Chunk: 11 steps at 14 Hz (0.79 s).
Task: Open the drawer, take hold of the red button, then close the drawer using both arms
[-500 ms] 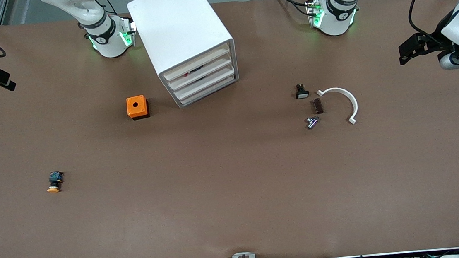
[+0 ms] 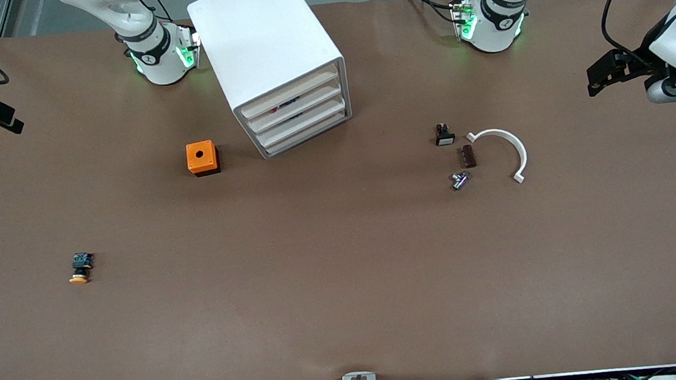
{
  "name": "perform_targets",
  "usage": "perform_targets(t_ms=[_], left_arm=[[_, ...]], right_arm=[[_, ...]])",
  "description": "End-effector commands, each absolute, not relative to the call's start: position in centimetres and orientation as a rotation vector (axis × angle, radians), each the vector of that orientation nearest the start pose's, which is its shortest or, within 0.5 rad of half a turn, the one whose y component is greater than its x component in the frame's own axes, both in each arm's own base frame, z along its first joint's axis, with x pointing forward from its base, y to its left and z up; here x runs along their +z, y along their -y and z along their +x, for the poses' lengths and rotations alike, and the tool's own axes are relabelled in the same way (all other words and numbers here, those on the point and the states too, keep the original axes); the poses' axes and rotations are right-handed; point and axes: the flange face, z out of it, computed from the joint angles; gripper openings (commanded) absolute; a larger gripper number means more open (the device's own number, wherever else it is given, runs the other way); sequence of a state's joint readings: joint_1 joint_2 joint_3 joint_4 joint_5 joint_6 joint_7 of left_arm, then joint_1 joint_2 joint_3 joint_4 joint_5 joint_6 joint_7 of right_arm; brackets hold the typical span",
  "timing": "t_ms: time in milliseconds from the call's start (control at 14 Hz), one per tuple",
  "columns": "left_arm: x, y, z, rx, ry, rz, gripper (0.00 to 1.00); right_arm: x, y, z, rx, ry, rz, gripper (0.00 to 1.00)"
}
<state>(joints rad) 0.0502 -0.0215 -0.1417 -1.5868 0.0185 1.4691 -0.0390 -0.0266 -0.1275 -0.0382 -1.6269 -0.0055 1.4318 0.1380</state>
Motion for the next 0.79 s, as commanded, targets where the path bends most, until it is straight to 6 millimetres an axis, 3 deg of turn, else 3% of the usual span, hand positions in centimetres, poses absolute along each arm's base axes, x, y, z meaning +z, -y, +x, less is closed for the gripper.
perform_targets(t_ms=[0,143,214,286,571,714], left_arm=[[60.2,4.8,55.0,0.219,-0.124,-3.103,1.00],[60.1,5.7,55.9,0.209,-0.149,-3.088,1.00],[59.3,5.1,56.9,0.227,-0.136,-3.099,1.00],[57.6,4.3,57.7,0.272,-0.114,-3.114,1.00],[51.8,5.9,61.0,0.407,-0.100,-3.104,1.00],[48.4,6.4,62.3,0.486,0.134,-3.087,1.00]], right_arm=[[65.9,3.6,50.1,0.103,-0.319,-3.139,1.00],[65.8,3.5,50.2,0.106,-0.314,-3.140,1.00],[65.8,3.5,50.2,0.106,-0.314,-3.140,1.00],[65.8,3.5,50.2,0.106,-0.315,-3.141,1.00],[65.9,3.7,50.2,0.103,-0.322,-3.140,1.00],[66.0,3.8,50.2,0.099,-0.324,-3.140,1.00]])
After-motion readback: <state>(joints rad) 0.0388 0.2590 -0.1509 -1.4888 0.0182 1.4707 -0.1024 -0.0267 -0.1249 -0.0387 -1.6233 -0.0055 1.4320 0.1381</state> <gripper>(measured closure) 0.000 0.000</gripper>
